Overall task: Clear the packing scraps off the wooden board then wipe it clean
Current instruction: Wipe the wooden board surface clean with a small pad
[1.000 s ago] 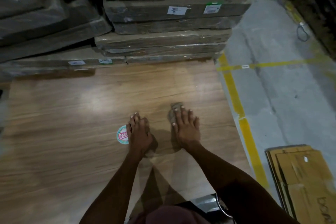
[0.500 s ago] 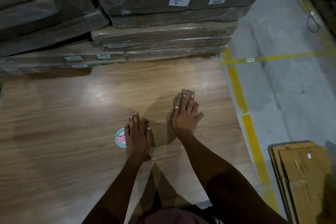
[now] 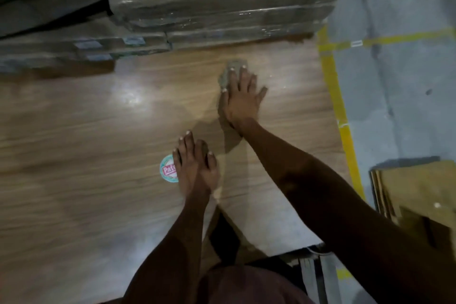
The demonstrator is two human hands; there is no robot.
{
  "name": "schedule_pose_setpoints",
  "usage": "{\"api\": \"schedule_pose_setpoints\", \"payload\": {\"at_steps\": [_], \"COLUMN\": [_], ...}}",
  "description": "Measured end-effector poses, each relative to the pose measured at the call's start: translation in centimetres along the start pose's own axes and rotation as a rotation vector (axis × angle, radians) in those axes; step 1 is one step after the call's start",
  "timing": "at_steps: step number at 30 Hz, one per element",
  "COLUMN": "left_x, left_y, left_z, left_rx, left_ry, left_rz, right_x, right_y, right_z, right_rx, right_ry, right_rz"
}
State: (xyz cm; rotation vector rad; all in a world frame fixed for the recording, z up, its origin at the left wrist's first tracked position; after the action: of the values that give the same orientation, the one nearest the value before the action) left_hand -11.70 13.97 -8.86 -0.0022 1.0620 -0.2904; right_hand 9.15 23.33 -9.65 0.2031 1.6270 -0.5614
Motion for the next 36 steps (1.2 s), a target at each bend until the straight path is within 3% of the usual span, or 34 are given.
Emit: {"api": "schedule_pose_setpoints", "payload": {"at_steps": [2,4,8,10,14,16,18,22,24,26,28,30,31,34,36], "left_x": [-0.1,-0.2,-0.4,-0.5,-0.4,-0.4,-0.4,-0.3,-0.3,-0.3,-0.2,-0.1,-0.1,-0.1,-0.1], "left_y": [0.0,0.2,0.3,0.2,0.2,0.1,0.2,0.2,0.0,-0.2,-0.1,0.1,0.1,0.1,-0.1], "left_z": [-0.2,-0.1,0.1,-0.1,-0.2,-0.2,-0.2,-0.3,-0.5,-0.5,-0.3,-0.2,-0.2,-0.3,-0.3], "left_rx": [0.001,0.006,0.007,0.005,-0.006,-0.006,-0.001,-0.005,-0.011,-0.014,-0.016,-0.020,-0.022,-0.031,-0.031], "left_ry": [-0.001,-0.006,-0.018,-0.015,-0.019,-0.019,-0.008,0.020,0.012,0.004,0.003,0.006,0.008,0.012,0.012], "left_rz": [0.001,0.015,0.038,0.045,0.035,0.037,0.042,0.032,0.035,0.029,0.020,0.005,0.003,0.010,0.014], "right_x": [-0.4,-0.6,-1.3,-0.9,-1.1,-1.7,-2.2,-2.3,-2.0,-1.4,-1.6,-2.2,-2.4,-2.3,-1.6], "right_y": [0.5,2.1,4.6,4.9,5.3,6.5,7.9,7.9,7.6,7.6,7.4,7.7,8.3,8.4,6.8], "right_z": [-2.0,-1.1,3.1,2.5,-1.0,-0.3,3.0,10.8,10.8,9.0,7.6,9.0,10.6,15.6,15.3], "right_rx": [-0.232,-0.262,0.112,0.169,-0.190,-0.284,-0.162,0.340,0.379,0.179,-0.140,-0.288,-0.238,0.144,0.222], "right_ry": [-0.048,-0.068,0.035,0.039,-0.052,-0.069,-0.092,0.020,0.042,-0.064,-0.141,-0.168,-0.167,-0.061,-0.049], "right_rz": [0.034,0.065,0.108,0.070,0.039,0.065,0.090,0.100,0.061,0.010,0.020,0.042,0.048,0.050,0.069]}}
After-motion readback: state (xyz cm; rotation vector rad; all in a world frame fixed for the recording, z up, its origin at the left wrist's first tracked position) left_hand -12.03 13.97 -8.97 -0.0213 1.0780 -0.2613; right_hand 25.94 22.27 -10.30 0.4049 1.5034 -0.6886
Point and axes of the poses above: each hand's wrist, its own y-axis towards the middle knuckle, its own x-axis out of the palm, z = x × y, the point moved 10 cm from there along y, towards the middle knuckle, and after that the axes turned 11 degrees about -y, right-handed, at the moved point
